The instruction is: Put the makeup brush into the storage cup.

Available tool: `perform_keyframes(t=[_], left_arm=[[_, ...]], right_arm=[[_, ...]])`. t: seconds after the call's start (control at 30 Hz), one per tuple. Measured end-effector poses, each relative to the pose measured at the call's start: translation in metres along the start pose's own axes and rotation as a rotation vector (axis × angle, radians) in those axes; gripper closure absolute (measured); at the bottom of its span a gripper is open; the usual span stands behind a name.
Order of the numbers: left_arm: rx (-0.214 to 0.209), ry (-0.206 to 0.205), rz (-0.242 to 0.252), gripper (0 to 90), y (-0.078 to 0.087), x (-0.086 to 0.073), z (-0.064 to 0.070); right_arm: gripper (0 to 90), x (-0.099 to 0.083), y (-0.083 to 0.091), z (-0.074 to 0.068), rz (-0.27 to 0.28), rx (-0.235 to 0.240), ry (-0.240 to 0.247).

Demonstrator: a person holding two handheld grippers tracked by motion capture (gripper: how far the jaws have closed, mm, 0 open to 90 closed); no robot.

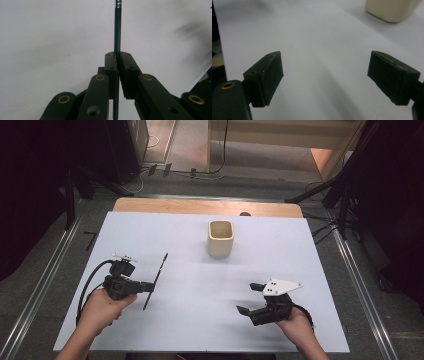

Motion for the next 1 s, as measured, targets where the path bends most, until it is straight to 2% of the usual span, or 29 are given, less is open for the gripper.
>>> perform_keyframes(t=[0.03,0.1,0.17,0.23,0.33,0.5,0.6,0.73,0.8,0.87,0.97,1.0], left_arm=[[0.000,0.000,0.000,85.2,0.000,0.000,0.000],[-0.025,-0.005,0.009,85.1,-0.001,0.000,0.001],[-0.065,-0.017,0.023,85.1,-0.003,0.000,0.003],[-0.071,-0.031,0.025,85.2,-0.005,0.000,0.005],[-0.092,-0.051,0.044,85.1,-0.007,0.000,0.009],[-0.139,-0.062,0.090,85.1,-0.008,-0.001,0.013],[-0.141,-0.071,0.097,85.1,-0.011,-0.001,0.015],[-0.155,-0.084,0.111,85.1,-0.014,-0.002,0.018],[-0.162,-0.094,0.123,85.1,-0.016,-0.002,0.020],[-0.167,-0.098,0.129,85.1,-0.018,-0.003,0.022],[-0.183,-0.094,0.137,85.1,-0.021,-0.003,0.023],[-0.188,-0.093,0.139,85.1,-0.022,-0.003,0.024]], right_arm=[[14.1,0.000,0.000,0.000,0.000,0.000,0.000],[14.1,0.001,-0.001,0.000,-0.007,0.020,-0.032],[14.1,0.003,-0.001,0.000,-0.001,0.033,-0.044],[14.0,0.004,-0.002,0.000,-0.001,0.038,-0.060],[13.8,0.007,-0.002,-0.002,0.020,0.001,-0.046],[13.8,0.014,-0.006,-0.005,0.028,-0.043,-0.094],[13.8,0.017,-0.006,-0.008,0.036,-0.047,-0.119],[13.6,0.024,-0.006,-0.012,0.054,0.016,-0.132],[13.6,0.025,-0.006,-0.012,0.057,0.027,-0.126],[13.6,0.031,-0.007,-0.014,0.062,0.016,-0.152],[13.6,0.033,-0.008,-0.014,0.057,0.005,-0.164],[13.6,0.034,-0.009,-0.014,0.049,-0.012,-0.172]])
Point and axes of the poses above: each handheld gripper's, and its own axes: y roughly backward along the jaws, x roughly out of its top, z roughly to its right, the point moved 1 cm from there along -y, roughly forward along the jaws, and after that the axes turned 11 degrees about -x, right-handed, at the moved point
